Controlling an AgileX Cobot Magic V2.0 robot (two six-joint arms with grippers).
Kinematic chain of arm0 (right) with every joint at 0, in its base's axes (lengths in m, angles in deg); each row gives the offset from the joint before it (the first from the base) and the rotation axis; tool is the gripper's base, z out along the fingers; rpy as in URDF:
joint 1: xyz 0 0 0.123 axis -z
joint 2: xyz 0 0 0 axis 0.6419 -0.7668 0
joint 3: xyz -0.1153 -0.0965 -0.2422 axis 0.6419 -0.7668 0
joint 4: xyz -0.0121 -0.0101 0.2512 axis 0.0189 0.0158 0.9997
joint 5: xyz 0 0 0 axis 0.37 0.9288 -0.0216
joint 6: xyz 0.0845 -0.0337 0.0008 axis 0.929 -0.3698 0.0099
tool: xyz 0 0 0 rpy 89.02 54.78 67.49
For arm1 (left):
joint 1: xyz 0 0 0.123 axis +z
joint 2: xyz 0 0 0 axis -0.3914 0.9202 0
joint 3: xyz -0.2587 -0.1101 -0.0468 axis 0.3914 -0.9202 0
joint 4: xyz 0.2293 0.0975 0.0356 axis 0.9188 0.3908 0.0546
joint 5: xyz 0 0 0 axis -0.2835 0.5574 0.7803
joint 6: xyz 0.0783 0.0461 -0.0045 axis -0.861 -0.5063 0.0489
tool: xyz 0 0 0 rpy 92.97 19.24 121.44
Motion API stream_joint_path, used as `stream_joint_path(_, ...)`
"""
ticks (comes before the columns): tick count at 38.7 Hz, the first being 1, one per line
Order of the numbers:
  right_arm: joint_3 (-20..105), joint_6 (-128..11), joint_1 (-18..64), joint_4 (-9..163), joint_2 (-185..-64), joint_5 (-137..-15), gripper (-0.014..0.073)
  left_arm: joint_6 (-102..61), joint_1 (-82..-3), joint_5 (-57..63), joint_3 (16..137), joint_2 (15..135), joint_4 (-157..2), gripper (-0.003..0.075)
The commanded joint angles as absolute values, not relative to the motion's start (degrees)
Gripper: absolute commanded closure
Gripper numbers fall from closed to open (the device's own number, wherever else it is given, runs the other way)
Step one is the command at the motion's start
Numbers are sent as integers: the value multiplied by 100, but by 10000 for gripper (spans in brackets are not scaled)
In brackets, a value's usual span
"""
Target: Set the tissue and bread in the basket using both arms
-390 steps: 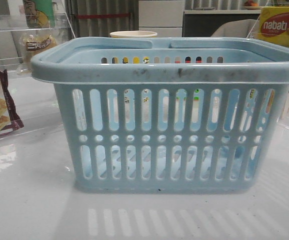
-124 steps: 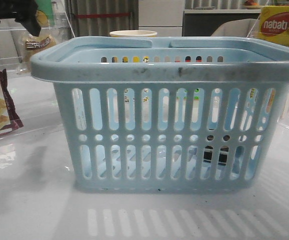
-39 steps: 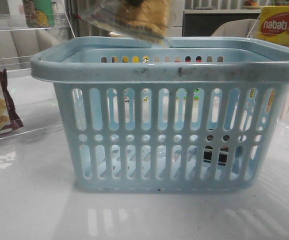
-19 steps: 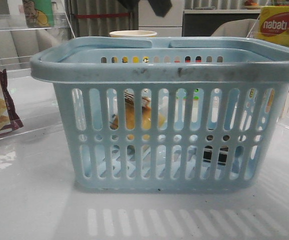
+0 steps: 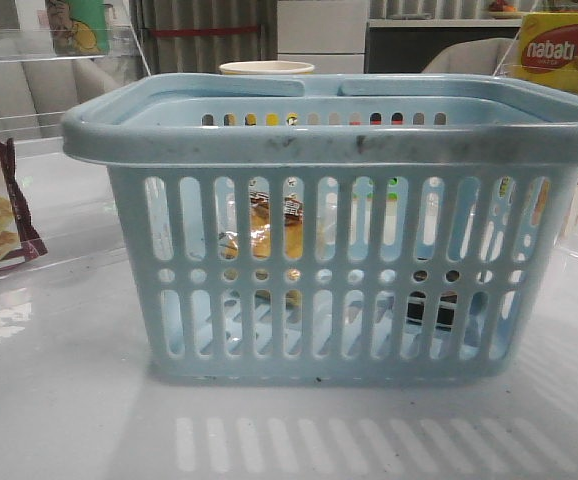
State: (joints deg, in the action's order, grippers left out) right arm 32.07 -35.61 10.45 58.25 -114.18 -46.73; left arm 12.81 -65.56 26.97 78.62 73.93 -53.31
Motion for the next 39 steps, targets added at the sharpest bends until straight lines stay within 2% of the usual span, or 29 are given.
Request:
stream_joint_path(1,3352,-3599,1037,5752,-11400,-5033,25,1317,-6560,2292,7502,6580,-5503,263)
stream_joint_path(14,3352,-3599,1037,5747,-11400,-5006,25,1317,-6560,2664,6133,4593,-5604,264)
stream_joint_path(23,3352,-3599,1042,5747,-11400,-4784,32,1317,-6560,2715,5847,4130,-5604,264)
stream_joint_path(25,3352,-3603,1042,5747,-11400,-4757,72,1317,-6560,2715,5847,4130,-5604,265)
stream_joint_path(28,3352,-3682,1042,5753,-11400,-4751,190,1317,-6560,2715,5847,4130,-5604,278)
stream_joint_path(33,3352,-3760,1042,5753,-11400,-4751,431,1317,-6560,2715,5847,4130,-5593,385)
stream_joint_path(36,3352,-3760,1042,5753,-11400,-4732,540,1317,-6560,2715,5847,4130,-5593,460)
stream_joint_path(39,3352,-3760,1042,5753,-11400,-4731,526,1317,-6560,2715,5847,4130,-5593,537)
